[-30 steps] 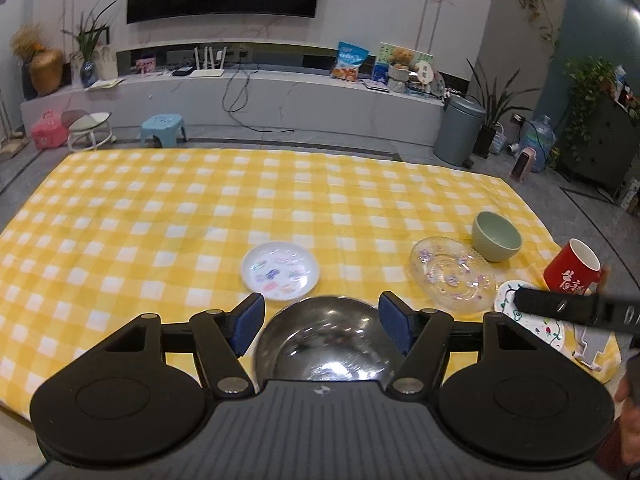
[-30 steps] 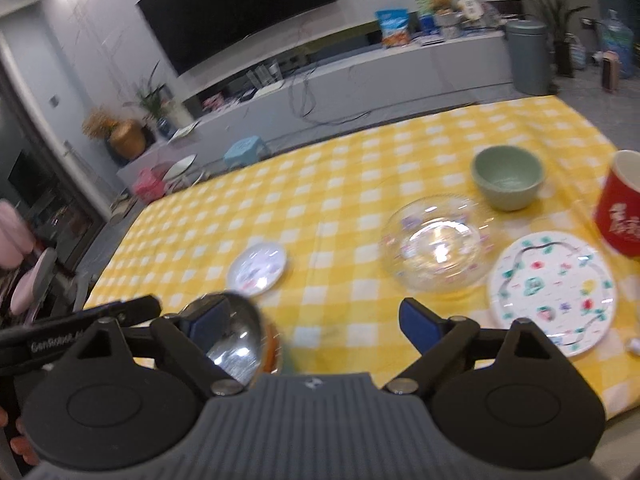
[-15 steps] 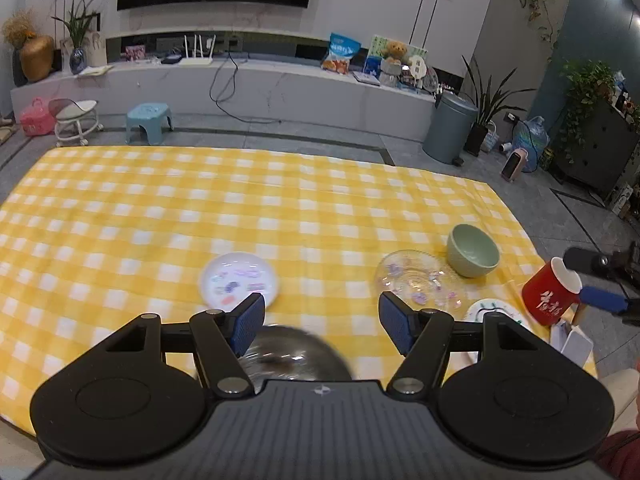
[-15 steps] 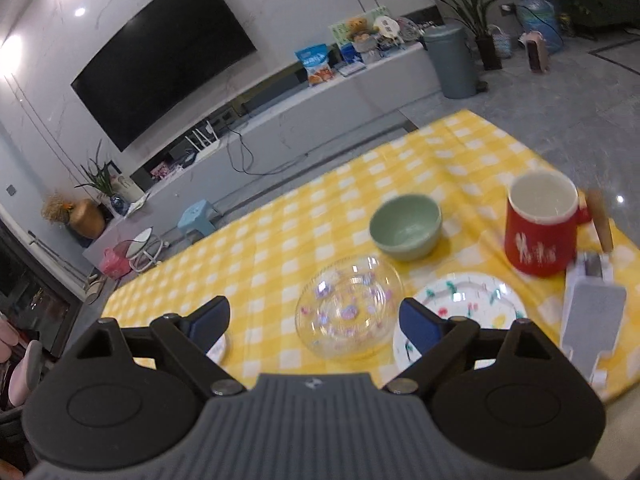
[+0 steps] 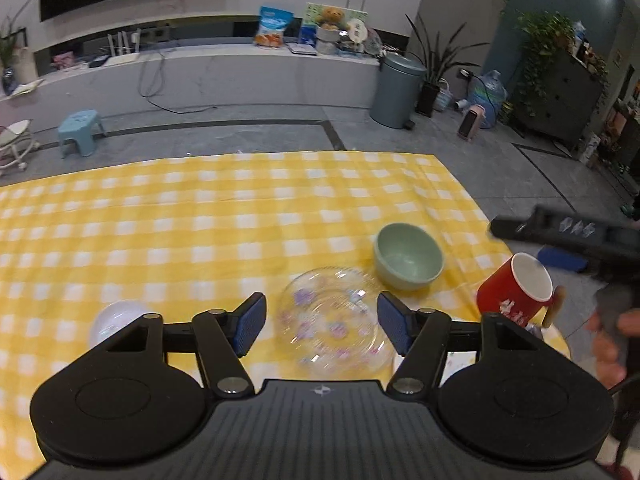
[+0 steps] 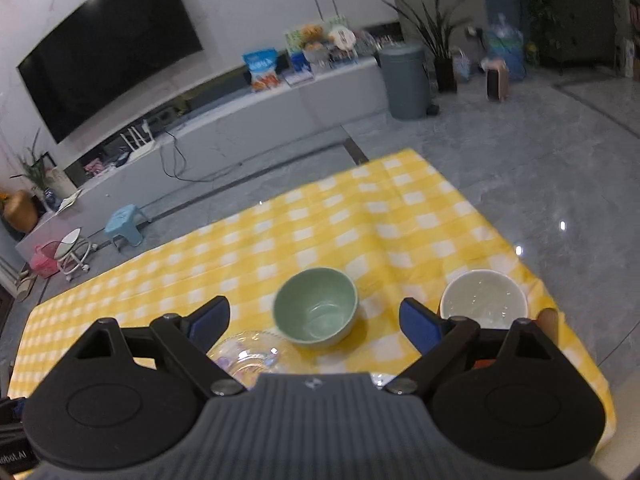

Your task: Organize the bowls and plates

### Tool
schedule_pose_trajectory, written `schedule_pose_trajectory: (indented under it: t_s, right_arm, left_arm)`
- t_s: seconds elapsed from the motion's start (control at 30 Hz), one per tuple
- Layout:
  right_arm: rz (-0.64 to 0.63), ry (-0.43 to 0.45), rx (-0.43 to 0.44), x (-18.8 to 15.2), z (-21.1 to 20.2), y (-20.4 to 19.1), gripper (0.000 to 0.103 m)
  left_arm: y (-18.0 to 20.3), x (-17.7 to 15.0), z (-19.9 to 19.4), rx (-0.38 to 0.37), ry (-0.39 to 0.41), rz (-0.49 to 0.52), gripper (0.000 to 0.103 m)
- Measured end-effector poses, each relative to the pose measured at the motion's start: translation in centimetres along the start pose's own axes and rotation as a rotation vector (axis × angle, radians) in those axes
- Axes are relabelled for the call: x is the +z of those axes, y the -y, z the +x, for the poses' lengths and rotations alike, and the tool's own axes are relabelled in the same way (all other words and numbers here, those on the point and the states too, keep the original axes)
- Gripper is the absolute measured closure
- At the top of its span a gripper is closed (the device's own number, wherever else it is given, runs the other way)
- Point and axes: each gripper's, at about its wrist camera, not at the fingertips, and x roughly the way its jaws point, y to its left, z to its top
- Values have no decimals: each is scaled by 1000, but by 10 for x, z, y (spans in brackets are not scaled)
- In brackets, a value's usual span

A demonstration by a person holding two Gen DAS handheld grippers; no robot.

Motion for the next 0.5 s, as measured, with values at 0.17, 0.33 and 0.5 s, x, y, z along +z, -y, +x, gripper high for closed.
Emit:
schedule_pose_trajectory:
  t_s: [0.17,0.33,0.5]
  right_arm:
    - [-71,37,9,-20,33,2,22]
    - [-2,16,24,-22,59,14,24]
    - [-19,7,21,-21,71,14,25]
  left_arm:
    - [11,15,41,-12,-22,-18,31]
    - [17,21,75,-8,-18,7,31]
    - [15,23,95,-49,-19,-30,31]
